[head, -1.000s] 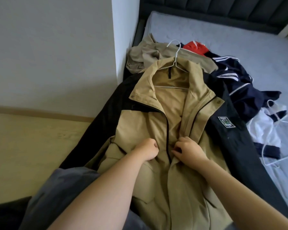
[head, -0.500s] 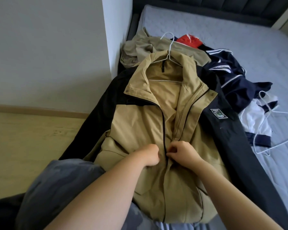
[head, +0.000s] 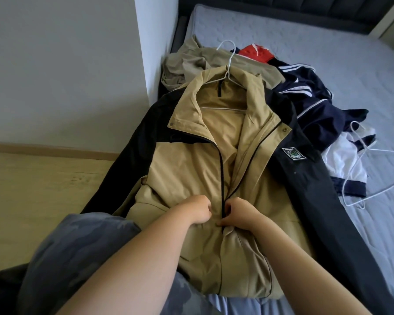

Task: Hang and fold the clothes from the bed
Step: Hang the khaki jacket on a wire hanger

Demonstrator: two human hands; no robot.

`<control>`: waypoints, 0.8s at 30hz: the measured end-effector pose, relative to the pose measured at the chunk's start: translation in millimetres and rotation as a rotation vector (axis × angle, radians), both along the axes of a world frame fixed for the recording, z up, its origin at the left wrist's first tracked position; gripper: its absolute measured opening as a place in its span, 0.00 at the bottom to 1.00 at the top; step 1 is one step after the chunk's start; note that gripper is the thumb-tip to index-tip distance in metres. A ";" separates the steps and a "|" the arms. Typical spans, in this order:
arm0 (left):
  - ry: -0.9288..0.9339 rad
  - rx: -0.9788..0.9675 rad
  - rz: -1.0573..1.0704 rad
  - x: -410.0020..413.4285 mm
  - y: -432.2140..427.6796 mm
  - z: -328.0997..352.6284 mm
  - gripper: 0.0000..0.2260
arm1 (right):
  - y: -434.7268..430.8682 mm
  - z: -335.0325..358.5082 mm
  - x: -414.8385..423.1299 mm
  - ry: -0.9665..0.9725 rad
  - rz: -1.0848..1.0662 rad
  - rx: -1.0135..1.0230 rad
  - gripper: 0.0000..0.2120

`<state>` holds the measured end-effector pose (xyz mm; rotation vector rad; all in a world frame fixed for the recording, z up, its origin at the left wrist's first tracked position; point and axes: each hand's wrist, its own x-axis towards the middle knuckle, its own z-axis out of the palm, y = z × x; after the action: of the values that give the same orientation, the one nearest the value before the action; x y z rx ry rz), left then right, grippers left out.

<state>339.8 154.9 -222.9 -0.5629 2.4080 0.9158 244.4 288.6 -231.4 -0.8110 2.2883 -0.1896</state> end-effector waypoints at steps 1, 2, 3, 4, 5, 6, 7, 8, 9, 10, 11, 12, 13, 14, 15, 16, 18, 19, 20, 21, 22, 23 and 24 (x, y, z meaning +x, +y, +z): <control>0.000 0.003 0.000 0.1 -0.2 0.7 0.11 | -3.2 0.2 -0.2 -0.004 0.016 0.018 0.15; 0.000 0.008 0.002 0.3 -0.2 1.4 0.11 | -6.3 1.1 -1.7 -0.019 0.029 0.034 0.15; -0.002 0.018 0.008 0.7 -0.2 2.1 0.11 | -8.9 2.3 -4.7 -0.041 0.040 0.049 0.14; -0.005 0.031 0.015 1.1 -0.1 2.6 0.11 | -10.9 4.0 -8.4 -0.067 0.051 0.066 0.13; -0.007 0.043 0.023 1.5 0.1 3.0 0.11 | -12.4 6.0 -12.1 -0.091 0.060 0.086 0.11; -0.009 0.051 0.027 1.8 0.3 3.8 0.11 | -13.1 7.9 -15.4 -0.115 0.064 0.105 0.10; -0.009 0.056 0.031 2.1 0.4 4.6 0.11 | -13.5 9.2 -17.8 -0.135 0.063 0.119 0.08; -0.011 0.059 0.035 2.2 0.5 5.2 0.11 | -13.6 9.6 -19.2 -0.147 0.061 0.124 0.07; -0.014 0.061 0.035 2.2 0.6 5.8 0.11 | -13.8 9.7 -19.6 -0.151 0.058 0.123 0.06; -0.018 0.061 0.033 2.2 0.6 6.1 0.11 | -14.2 9.5 -19.1 -0.150 0.056 0.120 0.05; -0.023 0.061 0.032 2.4 0.8 6.2 0.11 | -14.9 8.8 -18.0 -0.142 0.058 0.118 0.05; -0.026 0.060 0.033 2.2 0.9 6.0 0.11 | -15.4 8.0 -16.5 -0.127 0.066 0.116 0.06; -0.028 0.062 0.036 2.2 0.9 5.9 0.11 | -16.0 7.4 -14.5 -0.111 0.077 0.117 0.10; -0.027 0.069 0.042 2.6 0.7 5.9 0.11 | -16.2 7.0 -12.0 -0.098 0.092 0.121 0.14; -0.027 0.081 0.052 3.0 0.5 6.1 0.11 | -16.4 6.6 -9.8 -0.082 0.113 0.131 0.17; -0.027 0.097 0.062 3.7 0.0 6.2 0.10 | -16.6 6.1 -8.0 -0.063 0.143 0.142 0.18; -0.030 0.124 0.080 5.0 -0.3 5.9 0.10 | -17.0 5.6 -6.3 -0.044 0.182 0.172 0.15; -0.030 0.129 0.085 5.1 -0.4 5.7 0.10 | -17.4 6.5 -6.3 -0.046 0.188 0.188 0.13; -0.029 0.130 0.086 5.2 -0.4 5.7 0.10 | -17.8 7.7 -6.7 -0.054 0.192 0.207 0.10; -0.029 0.133 0.086 5.4 0.0 6.0 0.10 | -18.4 9.3 -6.7 -0.063 0.199 0.229 0.08; -0.030 0.138 0.087 5.5 0.3 6.0 0.10 | -18.6 11.1 -6.6 -0.068 0.214 0.250 0.07; -0.032 0.143 0.091 5.6 0.7 6.2 0.10 | -19.1 12.7 -6.2 -0.066 0.235 0.269 0.06; -0.032 0.147 0.094 5.6 0.9 6.7 0.10 | -19.2 13.9 -5.7 -0.059 0.257 0.281 0.05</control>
<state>345.4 155.7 -216.2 -0.6338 2.2787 1.1047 238.7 269.4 -217.5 -0.9246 2.0710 0.2170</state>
